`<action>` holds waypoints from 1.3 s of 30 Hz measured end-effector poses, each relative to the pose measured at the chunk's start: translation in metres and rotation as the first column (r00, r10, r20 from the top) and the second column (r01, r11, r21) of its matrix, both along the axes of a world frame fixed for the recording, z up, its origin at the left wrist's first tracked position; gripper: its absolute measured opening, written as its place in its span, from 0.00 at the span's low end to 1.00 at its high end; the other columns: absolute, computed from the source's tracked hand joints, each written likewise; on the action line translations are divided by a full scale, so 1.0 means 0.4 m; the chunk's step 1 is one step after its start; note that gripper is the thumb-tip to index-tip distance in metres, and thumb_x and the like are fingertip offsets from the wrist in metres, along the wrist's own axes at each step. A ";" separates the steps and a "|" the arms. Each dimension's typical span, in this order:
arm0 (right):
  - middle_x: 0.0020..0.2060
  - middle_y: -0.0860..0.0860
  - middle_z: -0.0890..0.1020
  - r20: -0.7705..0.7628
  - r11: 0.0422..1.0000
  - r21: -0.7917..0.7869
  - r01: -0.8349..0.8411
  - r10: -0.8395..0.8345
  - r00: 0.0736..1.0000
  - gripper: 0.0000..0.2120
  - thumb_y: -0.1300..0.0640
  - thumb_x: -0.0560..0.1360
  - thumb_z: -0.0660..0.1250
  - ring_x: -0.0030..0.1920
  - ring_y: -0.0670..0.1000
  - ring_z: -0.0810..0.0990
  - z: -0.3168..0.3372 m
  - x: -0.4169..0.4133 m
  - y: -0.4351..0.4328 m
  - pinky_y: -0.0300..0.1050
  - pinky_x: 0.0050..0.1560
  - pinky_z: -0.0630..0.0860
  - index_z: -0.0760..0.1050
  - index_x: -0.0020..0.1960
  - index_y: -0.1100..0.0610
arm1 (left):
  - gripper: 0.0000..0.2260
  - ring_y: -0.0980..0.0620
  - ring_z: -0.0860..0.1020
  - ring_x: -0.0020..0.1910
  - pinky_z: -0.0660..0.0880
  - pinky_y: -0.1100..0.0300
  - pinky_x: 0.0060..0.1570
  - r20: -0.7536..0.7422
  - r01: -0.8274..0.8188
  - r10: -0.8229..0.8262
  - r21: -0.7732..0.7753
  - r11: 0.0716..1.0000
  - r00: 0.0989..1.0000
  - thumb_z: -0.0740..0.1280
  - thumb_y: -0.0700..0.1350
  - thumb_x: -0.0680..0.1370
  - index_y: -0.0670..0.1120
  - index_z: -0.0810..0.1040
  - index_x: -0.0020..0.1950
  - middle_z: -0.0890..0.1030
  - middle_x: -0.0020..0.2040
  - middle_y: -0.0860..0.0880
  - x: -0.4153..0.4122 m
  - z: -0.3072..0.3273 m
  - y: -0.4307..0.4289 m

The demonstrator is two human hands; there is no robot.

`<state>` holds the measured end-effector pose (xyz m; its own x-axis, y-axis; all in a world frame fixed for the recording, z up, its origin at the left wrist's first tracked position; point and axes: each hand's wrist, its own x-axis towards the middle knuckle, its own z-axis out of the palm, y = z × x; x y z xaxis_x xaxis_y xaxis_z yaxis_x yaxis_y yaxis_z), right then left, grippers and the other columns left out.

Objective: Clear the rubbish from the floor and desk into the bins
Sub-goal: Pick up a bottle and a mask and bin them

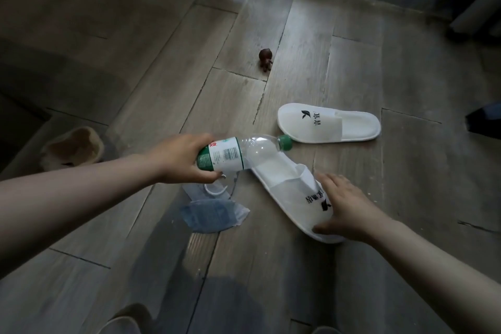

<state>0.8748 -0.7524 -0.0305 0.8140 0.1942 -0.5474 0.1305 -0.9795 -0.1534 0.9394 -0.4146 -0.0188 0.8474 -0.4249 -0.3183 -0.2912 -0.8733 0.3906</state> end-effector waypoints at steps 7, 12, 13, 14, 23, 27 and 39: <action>0.77 0.53 0.57 -0.043 0.961 0.149 0.233 -0.229 0.972 0.68 0.34 0.57 0.77 0.74 0.55 0.60 -0.055 -0.012 0.067 0.51 0.71 0.63 0.32 0.77 0.49 | 0.19 0.53 0.77 0.43 0.73 0.57 0.38 0.002 -0.186 0.186 -0.061 0.981 0.983 0.72 0.60 0.69 0.53 0.73 0.53 0.78 0.45 0.54 -0.011 -0.004 0.036; 0.76 0.55 0.57 0.004 0.954 0.130 0.270 -0.273 0.962 0.69 0.27 0.54 0.72 0.74 0.58 0.59 -0.083 -0.010 0.135 0.61 0.70 0.64 0.29 0.75 0.46 | 0.21 0.52 0.76 0.44 0.73 0.57 0.38 0.015 -0.265 0.265 -0.028 0.964 0.964 0.71 0.62 0.69 0.53 0.73 0.55 0.78 0.47 0.54 -0.014 -0.010 0.064; 0.76 0.55 0.56 -0.014 0.952 0.126 0.280 -0.280 0.960 0.68 0.25 0.54 0.70 0.74 0.58 0.59 -0.086 -0.008 0.151 0.61 0.70 0.63 0.29 0.75 0.45 | 0.21 0.52 0.76 0.44 0.71 0.58 0.36 0.020 -0.278 0.278 -0.022 0.960 0.960 0.70 0.63 0.68 0.53 0.72 0.54 0.78 0.46 0.54 -0.015 -0.011 0.074; 0.76 0.55 0.55 -0.041 0.944 0.137 0.301 -0.299 0.954 0.68 0.23 0.52 0.68 0.74 0.59 0.57 -0.088 -0.005 0.166 0.62 0.71 0.62 0.29 0.75 0.44 | 0.20 0.53 0.76 0.43 0.70 0.59 0.35 0.023 -0.289 0.289 -0.018 0.957 0.957 0.70 0.63 0.68 0.54 0.71 0.52 0.77 0.46 0.54 -0.016 -0.012 0.083; 0.77 0.55 0.36 -0.134 0.909 0.270 0.318 -0.292 0.947 0.68 0.23 0.53 0.70 0.77 0.62 0.40 -0.079 0.008 0.311 0.70 0.72 0.50 0.24 0.72 0.40 | 0.22 0.51 0.76 0.45 0.75 0.57 0.41 0.051 -0.386 0.385 0.024 0.922 0.922 0.71 0.62 0.68 0.54 0.72 0.56 0.78 0.48 0.52 -0.033 -0.018 0.172; 0.76 0.57 0.32 -0.074 0.946 0.235 0.222 -0.210 0.975 0.68 0.25 0.55 0.71 0.76 0.64 0.37 -0.085 0.018 0.367 0.72 0.71 0.45 0.22 0.71 0.41 | 0.23 0.50 0.77 0.45 0.77 0.55 0.43 0.050 -0.407 0.405 0.034 0.913 0.913 0.71 0.63 0.68 0.54 0.72 0.58 0.78 0.49 0.52 -0.040 -0.016 0.195; 0.76 0.56 0.36 0.018 0.982 0.134 0.134 -0.138 0.990 0.68 0.24 0.56 0.70 0.75 0.66 0.37 -0.169 0.064 0.447 0.76 0.69 0.41 0.24 0.73 0.45 | 0.23 0.51 0.76 0.43 0.74 0.57 0.39 0.032 -0.468 0.467 0.060 0.882 0.884 0.70 0.64 0.68 0.52 0.72 0.55 0.78 0.46 0.51 -0.043 -0.033 0.246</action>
